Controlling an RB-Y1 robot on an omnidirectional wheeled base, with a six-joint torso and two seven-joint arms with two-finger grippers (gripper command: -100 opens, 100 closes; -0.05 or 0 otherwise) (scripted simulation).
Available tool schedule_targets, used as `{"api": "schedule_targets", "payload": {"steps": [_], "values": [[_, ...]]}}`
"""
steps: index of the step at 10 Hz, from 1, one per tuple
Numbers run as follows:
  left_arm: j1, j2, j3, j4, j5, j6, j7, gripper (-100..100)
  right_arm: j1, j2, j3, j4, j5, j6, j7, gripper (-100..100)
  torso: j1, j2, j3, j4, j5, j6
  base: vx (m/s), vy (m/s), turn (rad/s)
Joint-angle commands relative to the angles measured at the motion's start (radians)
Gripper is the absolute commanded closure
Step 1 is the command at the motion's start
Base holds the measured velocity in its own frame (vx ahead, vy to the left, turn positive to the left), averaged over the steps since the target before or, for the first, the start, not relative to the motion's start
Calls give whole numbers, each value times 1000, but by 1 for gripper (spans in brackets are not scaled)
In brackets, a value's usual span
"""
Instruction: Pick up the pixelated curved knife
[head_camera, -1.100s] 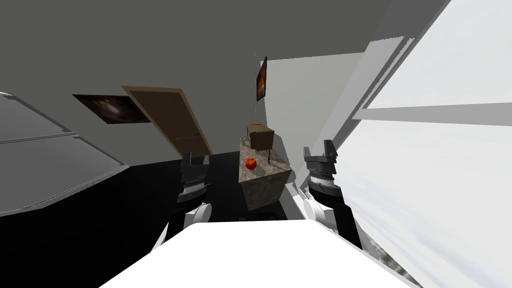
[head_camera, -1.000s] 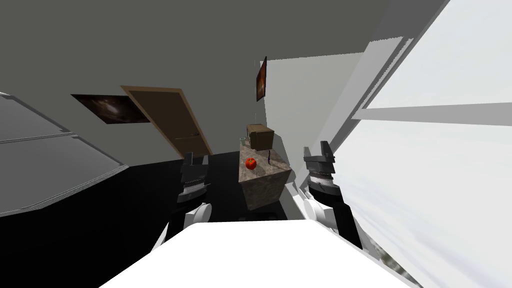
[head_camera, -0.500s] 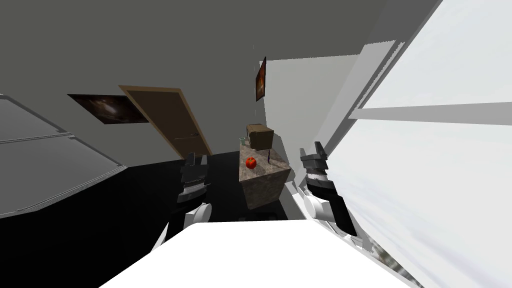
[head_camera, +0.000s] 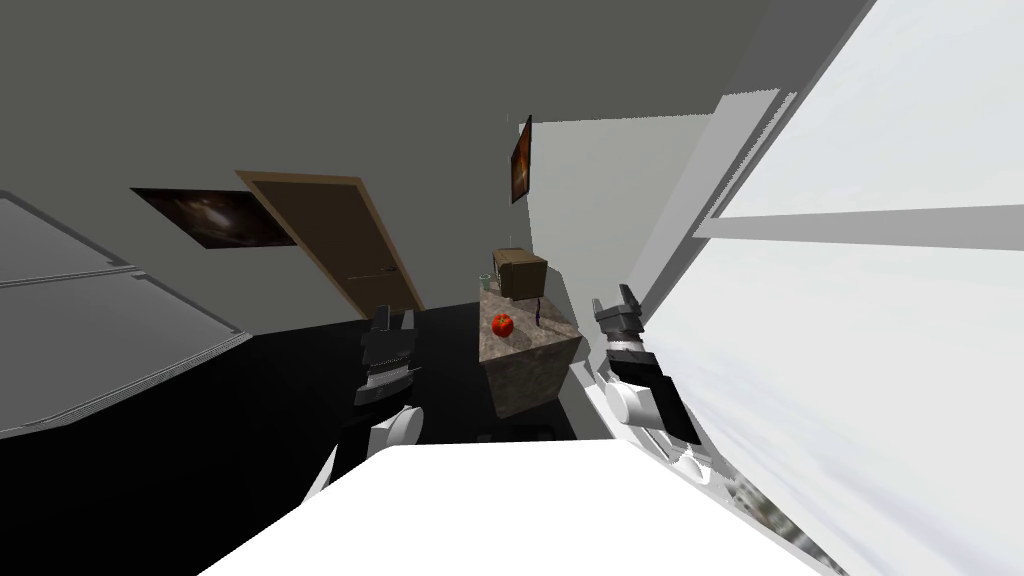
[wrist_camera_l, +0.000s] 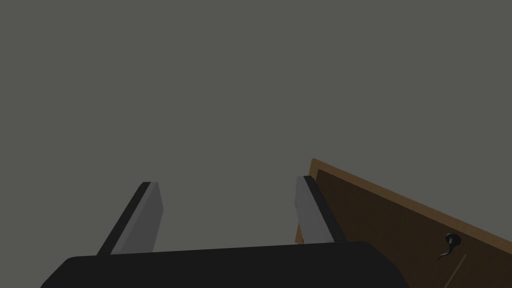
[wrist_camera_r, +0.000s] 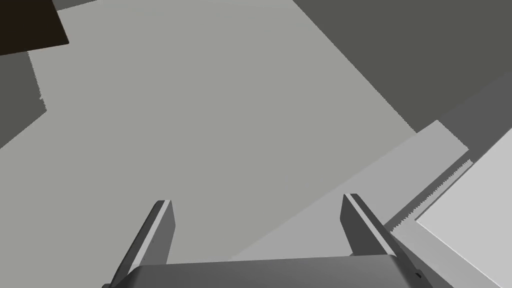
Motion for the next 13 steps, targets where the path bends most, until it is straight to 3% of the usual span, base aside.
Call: {"api": "schedule_targets", "payload": {"steps": [1,4,5,6,7,8,9,10,11,12,13], "values": [[0,0,0,0,0,0,0,0,-10,-4,-5,2,-10,34,-19,-100,0,0,0,0,0,0,-6,15,-7],[0,0,0,0,0,0,0,0,-62,-26,-22,51,-52,116,-90,-100,0,0,0,0,0,0,-3,14,-14],[0,0,0,0,0,0,0,0,-62,-26,-22,51,-52,127,-90,-100,0,0,0,0,0,0,0,14,-7],[0,0,0,0,0,0,0,0,-90,-37,-30,78,-74,167,-129,-100,0,0,0,0,0,0,-1,16,-16],[0,0,0,0,0,0,0,0,-90,-37,-30,78,-74,177,-129,-100,0,-1,0,0,0,0,-3,16,-7],[0,0,0,0,0,0,0,0,-120,-49,-38,105,-96,213,-169,-100,0,0,0,0,0,0,-1,18,-16],[0,0,0,0,0,0,0,0,-120,-49,-38,105,-96,229,-169,-100,0,-1,0,0,0,0,3,18,-7],[0,0,0,0,0,0,0,0,-151,-62,-46,134,-118,263,-211,-100,0,-1,0,0,0,0,4,23,-18],[0,0,0,0,0,0,0,0,-151,-62,-46,134,-118,283,-211,-100,0,-1,0,0,0,0,5,18,-9],[0,0,0,0,0,0,0,0,-183,-75,-53,164,-140,317,-254,-100,0,-1,0,0,0,0,8,23,-14],[0,0,0,0,0,0,0,0,-183,-75,-53,164,-140,339,-254,-100,1,-1,-1,0,0,0,7,20,-6]]}}
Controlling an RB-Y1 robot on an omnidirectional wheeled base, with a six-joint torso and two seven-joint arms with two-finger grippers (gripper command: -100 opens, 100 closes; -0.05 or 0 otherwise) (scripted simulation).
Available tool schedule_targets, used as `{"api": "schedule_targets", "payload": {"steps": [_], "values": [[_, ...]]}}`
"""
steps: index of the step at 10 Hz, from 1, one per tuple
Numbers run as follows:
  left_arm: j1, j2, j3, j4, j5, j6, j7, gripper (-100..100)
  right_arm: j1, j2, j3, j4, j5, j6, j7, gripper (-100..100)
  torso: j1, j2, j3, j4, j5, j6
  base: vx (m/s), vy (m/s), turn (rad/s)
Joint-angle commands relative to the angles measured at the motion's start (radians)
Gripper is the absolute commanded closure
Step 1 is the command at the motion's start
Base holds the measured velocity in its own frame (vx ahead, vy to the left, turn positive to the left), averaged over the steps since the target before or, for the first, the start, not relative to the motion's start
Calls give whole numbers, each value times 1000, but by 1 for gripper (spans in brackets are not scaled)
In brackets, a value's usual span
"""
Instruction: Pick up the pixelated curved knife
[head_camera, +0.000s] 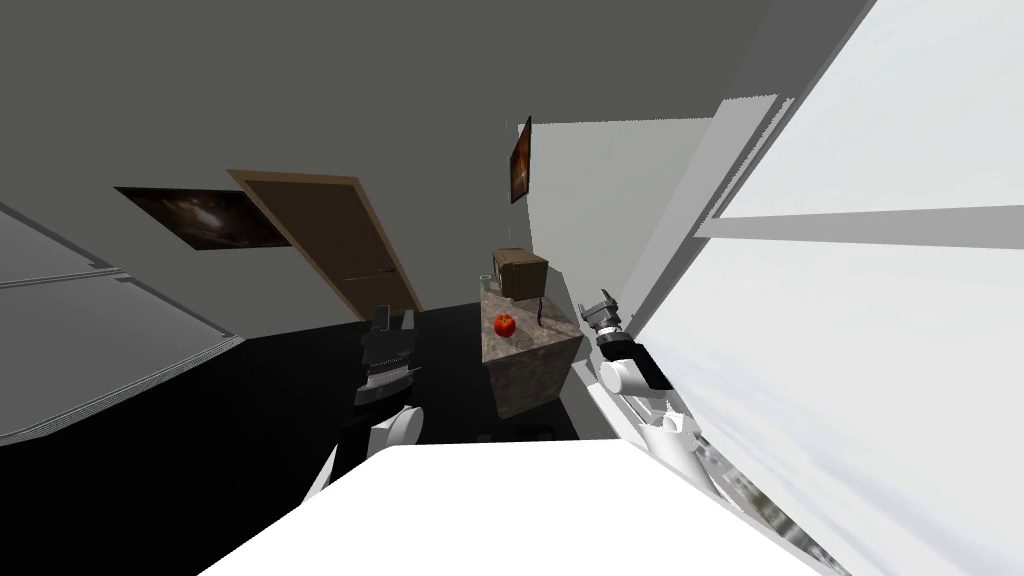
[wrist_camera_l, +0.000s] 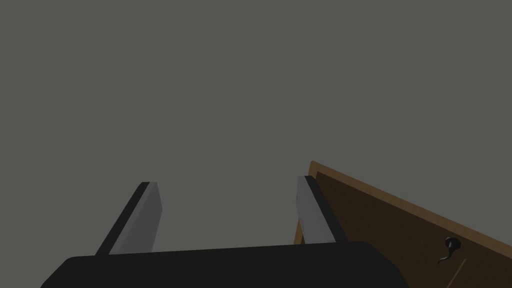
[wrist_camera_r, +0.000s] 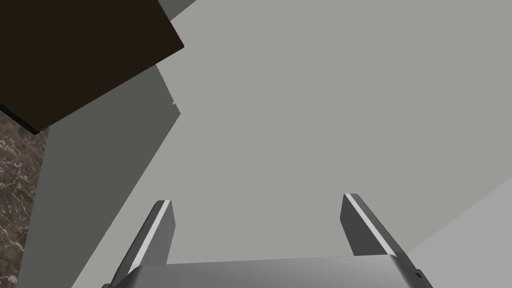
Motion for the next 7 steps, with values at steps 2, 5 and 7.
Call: {"api": "schedule_targets", "payload": {"steps": [2,5,7], "values": [[0,0,0,0,0,0,0,0,-33,-17,-10,29,-27,77,-53,-100,0,0,0,0,0,0,11,21,-11],[0,0,0,0,0,0,0,0,-101,-44,-22,92,-71,162,-138,-100,0,0,0,0,0,0,7,25,-13],[0,0,0,0,0,0,0,0,-101,-44,-22,92,-71,194,-144,-100,0,0,0,0,0,0,9,18,-4]]}}
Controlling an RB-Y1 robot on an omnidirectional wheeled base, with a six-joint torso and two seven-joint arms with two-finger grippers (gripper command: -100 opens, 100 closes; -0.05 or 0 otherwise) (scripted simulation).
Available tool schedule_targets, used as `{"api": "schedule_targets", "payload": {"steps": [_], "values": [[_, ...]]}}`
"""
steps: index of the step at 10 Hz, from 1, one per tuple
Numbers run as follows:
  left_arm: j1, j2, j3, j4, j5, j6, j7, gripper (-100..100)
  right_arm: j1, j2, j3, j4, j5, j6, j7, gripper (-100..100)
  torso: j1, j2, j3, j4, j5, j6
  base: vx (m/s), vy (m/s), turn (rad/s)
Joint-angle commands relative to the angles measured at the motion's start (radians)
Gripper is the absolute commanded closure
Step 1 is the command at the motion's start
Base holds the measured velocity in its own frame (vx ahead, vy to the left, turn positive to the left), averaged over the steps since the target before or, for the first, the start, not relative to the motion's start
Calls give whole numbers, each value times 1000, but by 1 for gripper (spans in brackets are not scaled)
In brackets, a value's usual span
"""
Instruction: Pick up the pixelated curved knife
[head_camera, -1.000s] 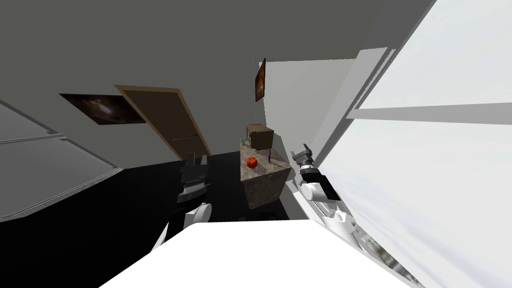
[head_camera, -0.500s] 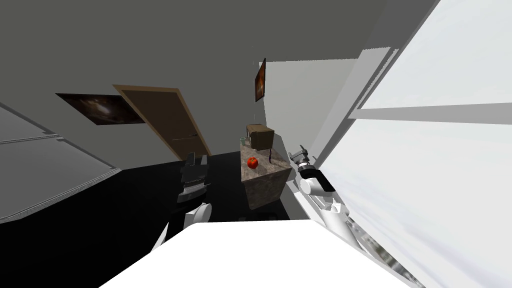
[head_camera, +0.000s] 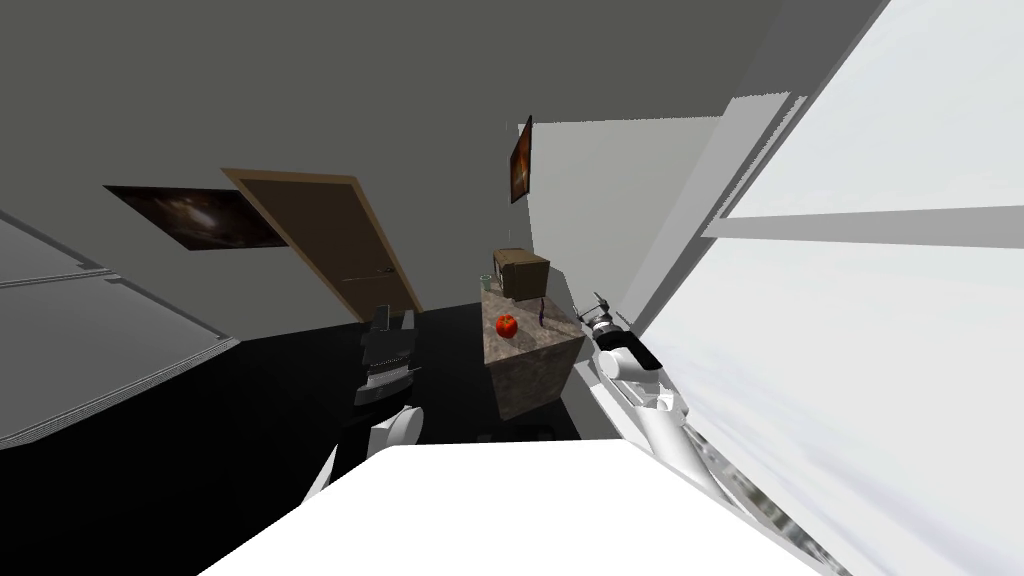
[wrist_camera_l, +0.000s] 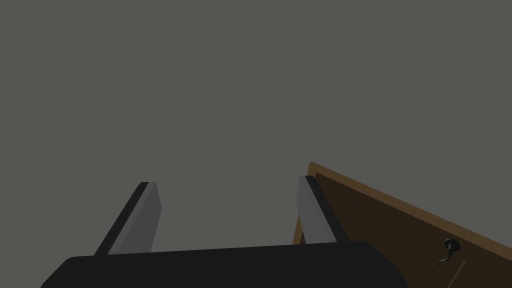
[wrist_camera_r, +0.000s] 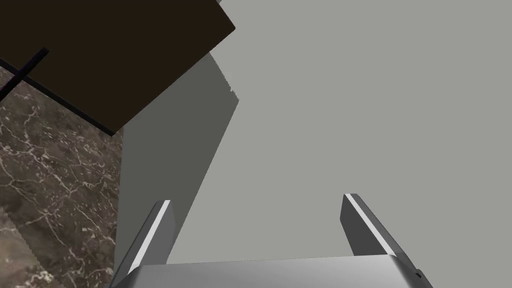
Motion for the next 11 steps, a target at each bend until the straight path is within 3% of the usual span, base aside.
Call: {"api": "schedule_targets", "payload": {"steps": [1,2,5,7,8,11], "values": [[0,0,0,0,0,0,0,0,-34,-12,-4,33,-21,50,-47,-100,0,0,0,0,0,0,7,21,-11],[0,0,0,0,0,0,0,0,-34,-12,-4,33,-21,69,-47,-100,0,0,0,0,0,0,9,24,-8],[0,0,0,0,0,0,0,0,-102,-36,-12,97,-61,159,-134,-100,1,0,0,0,0,0,7,33,-12],[0,0,0,0,0,0,0,0,-102,-36,-12,97,-61,186,-138,-100,1,0,0,0,0,0,2,25,-2],[0,0,0,0,0,0,0,0,-135,-47,-15,129,-79,225,-183,-100,0,0,0,0,0,0,4,21,-12],[0,0,0,0,0,0,0,0,-167,-57,-16,160,-96,300,-226,-100,1,0,0,0,0,0,8,33,-9]]}}
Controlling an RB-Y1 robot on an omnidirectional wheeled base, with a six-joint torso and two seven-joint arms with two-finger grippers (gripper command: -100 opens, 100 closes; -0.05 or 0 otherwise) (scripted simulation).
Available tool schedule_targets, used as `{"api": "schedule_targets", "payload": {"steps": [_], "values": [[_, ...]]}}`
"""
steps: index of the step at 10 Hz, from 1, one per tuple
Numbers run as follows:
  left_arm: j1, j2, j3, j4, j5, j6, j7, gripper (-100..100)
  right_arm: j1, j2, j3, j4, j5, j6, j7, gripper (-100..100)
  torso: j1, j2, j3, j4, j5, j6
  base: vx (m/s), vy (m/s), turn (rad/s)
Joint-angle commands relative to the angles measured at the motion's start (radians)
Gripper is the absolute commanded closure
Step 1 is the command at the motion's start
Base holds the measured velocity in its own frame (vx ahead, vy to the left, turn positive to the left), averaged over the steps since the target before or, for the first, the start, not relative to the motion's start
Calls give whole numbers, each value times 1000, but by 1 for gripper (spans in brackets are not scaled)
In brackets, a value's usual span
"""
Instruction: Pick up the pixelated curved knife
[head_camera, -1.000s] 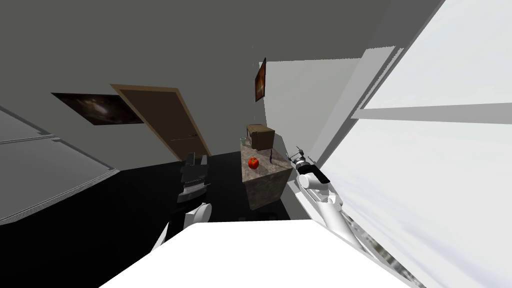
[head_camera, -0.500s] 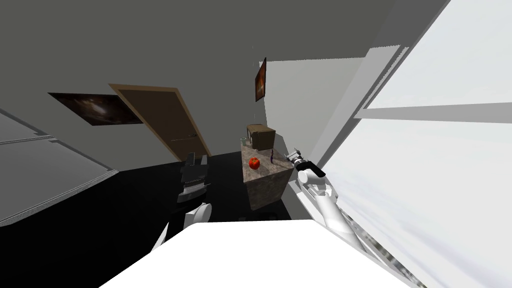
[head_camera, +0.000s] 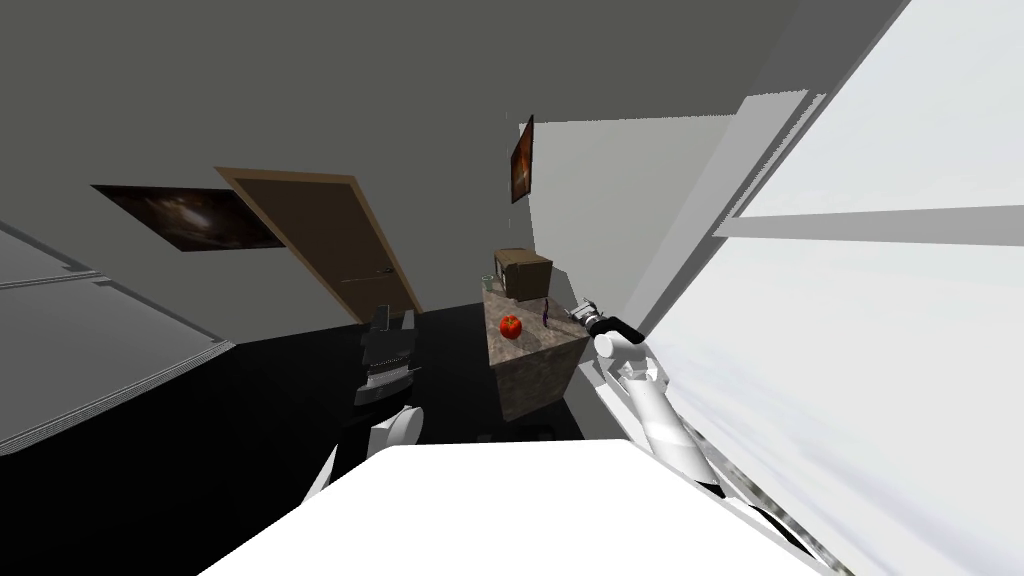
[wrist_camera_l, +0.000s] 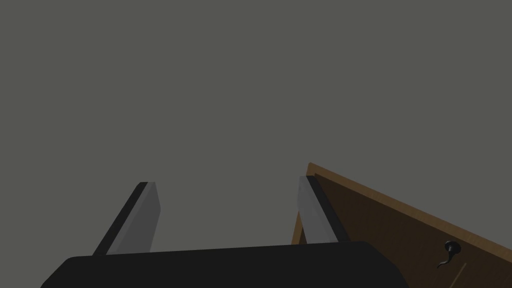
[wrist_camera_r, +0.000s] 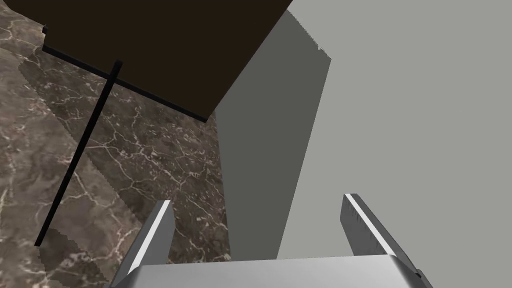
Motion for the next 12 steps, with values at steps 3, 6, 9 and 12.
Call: {"api": "schedule_targets", "payload": {"steps": [3,6,9,12], "values": [[0,0,0,0,0,0,0,0,-61,-16,-1,61,-34,104,-91,-100,0,0,0,0,0,0,4,38,-10],[0,0,0,0,0,0,0,0,-90,-22,-2,89,-48,175,-130,-100,0,0,0,0,0,0,9,32,-7],[0,0,0,0,0,0,0,0,-145,-31,0,143,-71,261,-204,-100,0,0,0,0,0,0,14,33,-9],[0,0,0,0,0,0,0,0,-171,-34,1,168,-81,311,-238,-100,0,-1,0,0,0,0,16,28,-6]]}}
